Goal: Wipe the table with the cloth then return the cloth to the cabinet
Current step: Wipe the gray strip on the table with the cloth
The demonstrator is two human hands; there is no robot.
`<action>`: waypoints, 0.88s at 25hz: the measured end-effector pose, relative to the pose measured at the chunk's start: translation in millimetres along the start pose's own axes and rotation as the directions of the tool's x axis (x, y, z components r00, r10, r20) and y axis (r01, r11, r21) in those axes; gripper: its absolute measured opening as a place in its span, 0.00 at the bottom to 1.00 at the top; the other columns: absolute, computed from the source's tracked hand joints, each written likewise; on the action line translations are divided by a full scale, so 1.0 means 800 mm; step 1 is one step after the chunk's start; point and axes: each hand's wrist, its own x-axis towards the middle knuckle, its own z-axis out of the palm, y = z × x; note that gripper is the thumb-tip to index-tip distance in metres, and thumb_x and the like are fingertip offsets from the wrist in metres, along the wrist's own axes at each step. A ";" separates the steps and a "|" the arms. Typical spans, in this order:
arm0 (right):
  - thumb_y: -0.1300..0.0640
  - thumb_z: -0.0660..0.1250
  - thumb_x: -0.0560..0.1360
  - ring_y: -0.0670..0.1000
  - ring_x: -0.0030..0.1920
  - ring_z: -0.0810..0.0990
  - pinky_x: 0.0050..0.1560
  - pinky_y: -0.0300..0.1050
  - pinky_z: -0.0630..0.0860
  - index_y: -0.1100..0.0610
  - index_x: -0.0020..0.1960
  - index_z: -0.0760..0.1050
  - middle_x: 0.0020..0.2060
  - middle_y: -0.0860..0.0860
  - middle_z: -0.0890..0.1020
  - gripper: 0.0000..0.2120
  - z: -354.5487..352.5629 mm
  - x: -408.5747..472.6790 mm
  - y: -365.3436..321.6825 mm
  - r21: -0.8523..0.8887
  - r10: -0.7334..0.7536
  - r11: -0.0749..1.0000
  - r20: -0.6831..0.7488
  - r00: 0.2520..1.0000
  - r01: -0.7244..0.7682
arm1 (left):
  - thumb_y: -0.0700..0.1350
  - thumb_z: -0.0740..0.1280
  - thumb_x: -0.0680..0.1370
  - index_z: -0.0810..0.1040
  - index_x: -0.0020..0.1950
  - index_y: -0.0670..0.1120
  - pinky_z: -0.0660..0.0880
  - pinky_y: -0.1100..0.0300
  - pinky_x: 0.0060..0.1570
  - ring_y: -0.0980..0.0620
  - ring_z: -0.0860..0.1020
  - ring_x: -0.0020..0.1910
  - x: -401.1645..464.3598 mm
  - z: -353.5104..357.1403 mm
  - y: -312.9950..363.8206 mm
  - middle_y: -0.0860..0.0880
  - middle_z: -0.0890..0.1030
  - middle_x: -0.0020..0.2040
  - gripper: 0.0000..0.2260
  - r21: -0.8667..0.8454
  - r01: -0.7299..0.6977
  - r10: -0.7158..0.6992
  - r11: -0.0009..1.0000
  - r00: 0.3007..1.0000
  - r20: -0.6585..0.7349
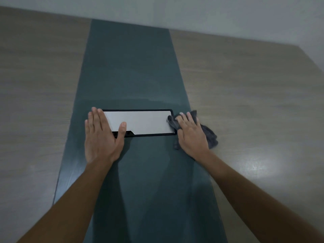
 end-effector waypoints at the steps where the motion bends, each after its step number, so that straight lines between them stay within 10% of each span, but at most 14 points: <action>1: 0.49 0.37 0.75 0.57 0.82 0.55 0.81 0.58 0.51 0.59 0.77 0.65 0.79 0.55 0.65 0.37 -0.003 0.016 -0.006 -0.002 0.020 1.000 0.001 1.000 -0.020 | 0.70 0.34 0.77 0.43 0.80 0.38 0.42 0.51 0.79 0.47 0.43 0.81 0.001 0.000 -0.001 0.41 0.44 0.81 0.44 -0.001 0.003 -0.003 1.000 1.000 -0.004; 8: 0.54 0.47 0.78 0.57 0.79 0.63 0.79 0.62 0.60 0.61 0.74 0.71 0.76 0.57 0.71 0.29 0.022 -0.106 -0.012 -0.012 -0.024 1.000 -0.069 0.997 0.023 | 0.70 0.33 0.77 0.44 0.81 0.38 0.42 0.51 0.79 0.47 0.44 0.81 -0.002 0.001 -0.004 0.40 0.46 0.81 0.44 0.016 0.003 -0.003 1.000 1.000 0.017; 16: 0.37 0.42 0.83 0.56 0.83 0.45 0.81 0.60 0.41 0.55 0.83 0.52 0.83 0.56 0.49 0.34 0.011 0.047 -0.059 0.020 0.172 0.985 -0.023 0.985 -0.172 | 0.69 0.35 0.78 0.44 0.81 0.38 0.42 0.52 0.79 0.47 0.44 0.81 -0.001 0.006 -0.006 0.40 0.45 0.81 0.43 0.001 -0.003 0.003 1.000 1.000 0.002; 22: 0.35 0.43 0.81 0.53 0.83 0.46 0.82 0.57 0.44 0.55 0.83 0.53 0.83 0.56 0.52 0.36 0.021 -0.062 -0.065 0.063 -0.097 0.993 -0.056 0.994 0.100 | 0.70 0.34 0.77 0.44 0.81 0.38 0.42 0.52 0.79 0.47 0.44 0.81 -0.004 0.004 -0.005 0.41 0.45 0.82 0.44 -0.025 -0.005 0.005 1.000 1.000 0.001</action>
